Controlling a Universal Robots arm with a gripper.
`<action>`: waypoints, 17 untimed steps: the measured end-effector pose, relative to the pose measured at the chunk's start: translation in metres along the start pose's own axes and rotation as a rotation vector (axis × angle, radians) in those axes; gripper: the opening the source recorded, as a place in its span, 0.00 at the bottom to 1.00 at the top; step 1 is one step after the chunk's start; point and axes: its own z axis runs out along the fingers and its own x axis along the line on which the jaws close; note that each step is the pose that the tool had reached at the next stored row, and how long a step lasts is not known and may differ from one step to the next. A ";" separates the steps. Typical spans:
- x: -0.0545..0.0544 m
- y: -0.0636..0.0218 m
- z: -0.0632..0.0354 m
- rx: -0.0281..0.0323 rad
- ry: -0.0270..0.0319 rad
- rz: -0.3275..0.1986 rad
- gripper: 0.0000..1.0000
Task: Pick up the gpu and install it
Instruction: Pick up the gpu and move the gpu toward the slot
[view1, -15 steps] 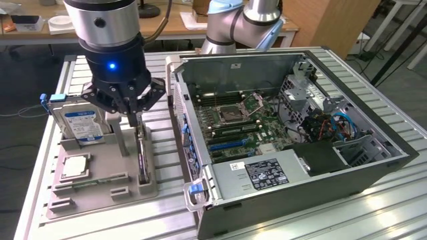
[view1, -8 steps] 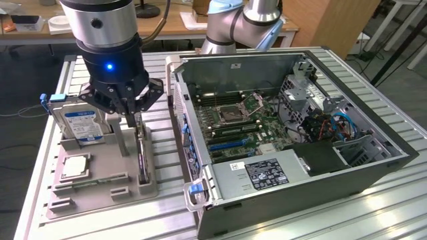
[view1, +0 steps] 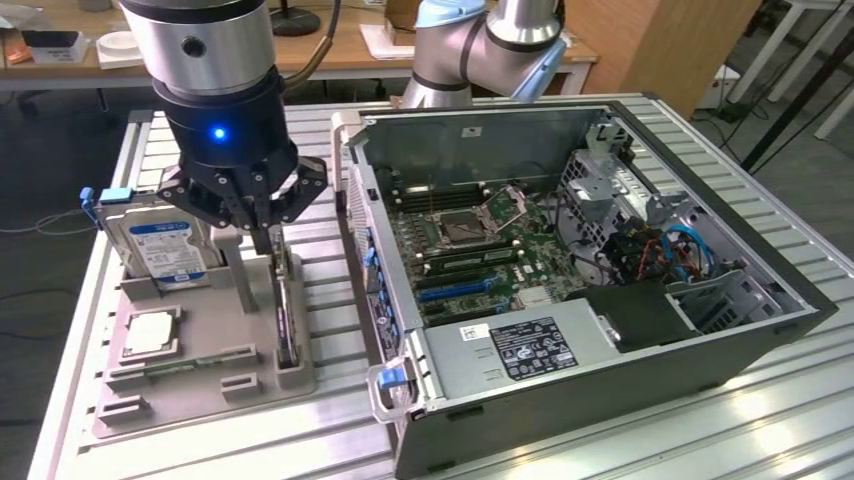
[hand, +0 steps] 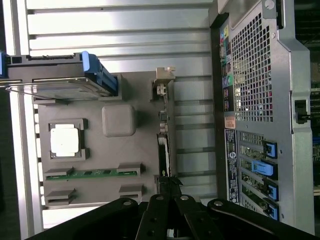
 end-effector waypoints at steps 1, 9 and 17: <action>0.000 0.0000 0.0000 0.0000 0.0000 0.000 0.11; 0.000 0.0000 0.0001 0.0000 0.0000 0.000 0.35; 0.000 0.0000 0.0003 -0.0002 -0.0001 0.000 0.47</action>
